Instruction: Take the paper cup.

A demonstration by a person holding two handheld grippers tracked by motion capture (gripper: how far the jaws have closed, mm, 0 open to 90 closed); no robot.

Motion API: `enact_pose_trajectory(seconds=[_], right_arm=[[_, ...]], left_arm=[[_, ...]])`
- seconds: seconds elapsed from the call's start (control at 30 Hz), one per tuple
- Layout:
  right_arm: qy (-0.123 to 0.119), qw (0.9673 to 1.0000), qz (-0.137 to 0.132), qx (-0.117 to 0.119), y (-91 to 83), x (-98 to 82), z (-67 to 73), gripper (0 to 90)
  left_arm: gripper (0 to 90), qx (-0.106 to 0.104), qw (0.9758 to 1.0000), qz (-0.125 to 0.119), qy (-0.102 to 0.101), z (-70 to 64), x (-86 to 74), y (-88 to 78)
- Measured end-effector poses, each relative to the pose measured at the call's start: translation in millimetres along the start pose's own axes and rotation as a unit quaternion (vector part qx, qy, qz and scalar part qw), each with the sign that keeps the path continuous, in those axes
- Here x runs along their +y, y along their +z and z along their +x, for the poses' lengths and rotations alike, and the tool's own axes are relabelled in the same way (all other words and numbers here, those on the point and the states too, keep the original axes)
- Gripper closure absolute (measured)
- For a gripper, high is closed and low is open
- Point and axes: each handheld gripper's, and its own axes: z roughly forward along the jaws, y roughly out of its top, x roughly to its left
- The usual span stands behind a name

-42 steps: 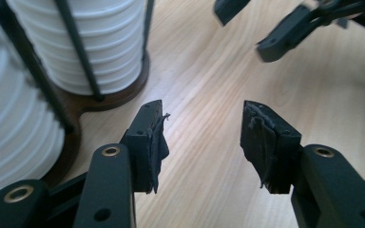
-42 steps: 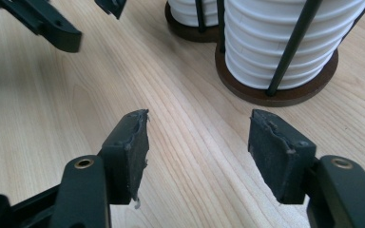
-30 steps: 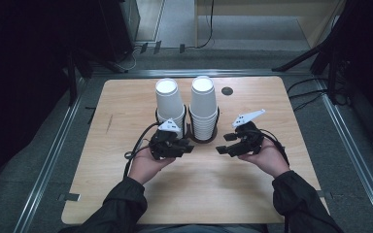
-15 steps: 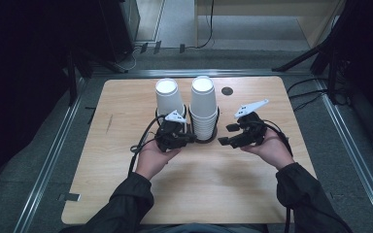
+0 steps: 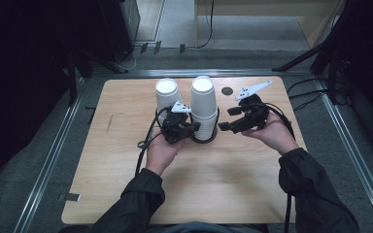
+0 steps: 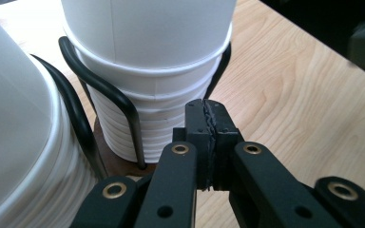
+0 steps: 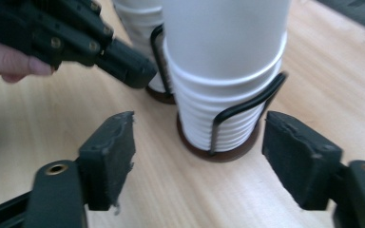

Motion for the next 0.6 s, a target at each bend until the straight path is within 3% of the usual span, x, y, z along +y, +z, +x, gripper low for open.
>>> enact_pose_trajectory(seconds=[0.23, 0.4, 0.5, 0.6], right_arm=[[-0.002, 1.0, -0.001, 0.004, 1.4, 19.3, -5.1, 22.2], [-0.006, 0.9999, -0.001, 0.009, 2.9, 43.1, -5.5, 20.4], [-0.014, 0.9998, -0.001, 0.01, 3.3, 50.8, -4.3, 20.2], [-0.021, 0.9997, 0.008, -0.008, 4.0, 65.7, -3.3, 17.8]], left_arm=[[89.8, 0.018, 0.9997, -0.015, -0.008, -0.7, 1.1, 0.7], [89.8, 0.027, 0.9993, -0.025, 0.005, -7.1, 1.8, 3.5], [89.7, 0.026, 0.9994, -0.024, 0.001, -6.6, 1.7, 5.0], [89.6, 0.031, 0.9993, -0.02, 0.001, -6.0, 0.7, 6.6]])
